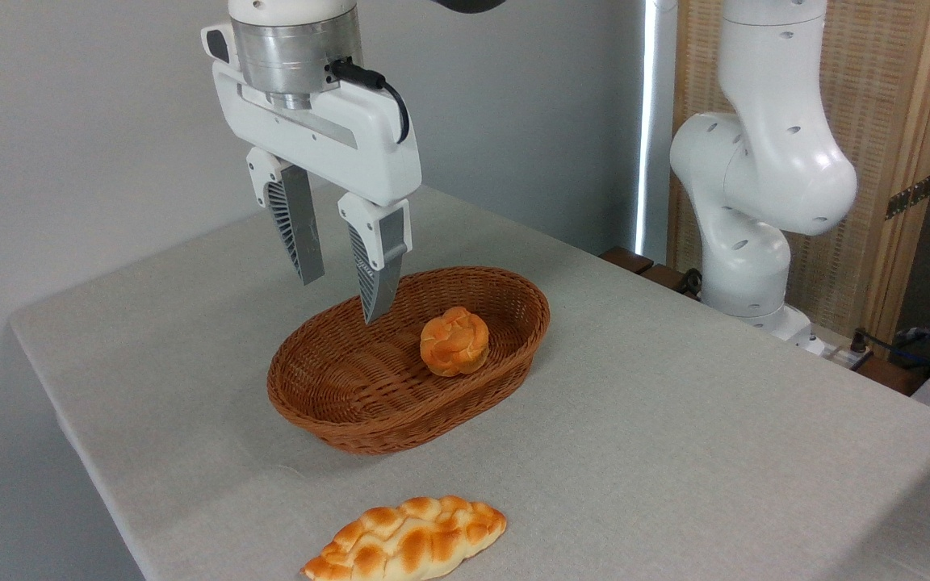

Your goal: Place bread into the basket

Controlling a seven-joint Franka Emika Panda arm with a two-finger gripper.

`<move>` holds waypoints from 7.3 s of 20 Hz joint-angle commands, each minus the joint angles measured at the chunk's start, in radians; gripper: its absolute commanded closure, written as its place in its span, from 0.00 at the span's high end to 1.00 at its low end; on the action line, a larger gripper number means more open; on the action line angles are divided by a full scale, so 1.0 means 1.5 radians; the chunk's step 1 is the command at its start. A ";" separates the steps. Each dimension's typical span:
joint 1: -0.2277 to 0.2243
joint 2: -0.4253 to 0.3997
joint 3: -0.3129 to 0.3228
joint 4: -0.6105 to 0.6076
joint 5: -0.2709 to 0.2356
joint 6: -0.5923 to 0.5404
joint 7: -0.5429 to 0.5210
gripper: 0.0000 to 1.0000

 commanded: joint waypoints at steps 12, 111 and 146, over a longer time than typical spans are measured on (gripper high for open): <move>0.015 -0.002 0.003 -0.012 0.013 0.066 -0.091 1.00; 0.141 0.046 -0.009 -0.147 -0.097 0.276 0.376 0.37; 0.111 0.025 -0.150 -0.155 -0.051 0.045 0.280 1.00</move>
